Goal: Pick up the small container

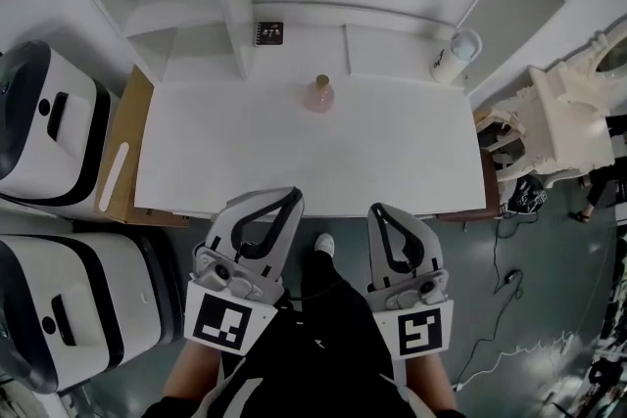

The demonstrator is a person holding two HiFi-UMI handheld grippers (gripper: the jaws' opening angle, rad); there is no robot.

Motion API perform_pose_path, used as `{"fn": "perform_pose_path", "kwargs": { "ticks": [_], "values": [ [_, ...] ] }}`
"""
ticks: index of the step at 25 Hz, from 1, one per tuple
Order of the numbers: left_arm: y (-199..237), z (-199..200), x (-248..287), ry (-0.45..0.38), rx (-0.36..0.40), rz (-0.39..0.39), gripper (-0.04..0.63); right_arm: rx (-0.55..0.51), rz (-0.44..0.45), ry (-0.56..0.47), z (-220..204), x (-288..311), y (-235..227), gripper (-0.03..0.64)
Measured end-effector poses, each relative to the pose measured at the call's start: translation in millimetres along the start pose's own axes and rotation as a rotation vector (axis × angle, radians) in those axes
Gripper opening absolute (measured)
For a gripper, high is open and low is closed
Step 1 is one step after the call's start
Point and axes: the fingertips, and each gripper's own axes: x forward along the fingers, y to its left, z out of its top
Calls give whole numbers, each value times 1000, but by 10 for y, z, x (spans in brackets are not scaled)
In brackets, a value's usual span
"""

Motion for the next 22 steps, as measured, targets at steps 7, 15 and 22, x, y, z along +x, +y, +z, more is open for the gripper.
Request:
{"fn": "perform_pose_path", "kwargs": {
  "ticks": [7,15,22],
  "values": [
    [144,6,455,19,-1,87,2,5,91,-9,-138,280,-395,2],
    [287,-74,767,57,16,165,2,7,175,0,-329,587,-694,2],
    [351,-190,927,91,13,202,2,57,233,30,-604,852,-851,2]
  ]
}}
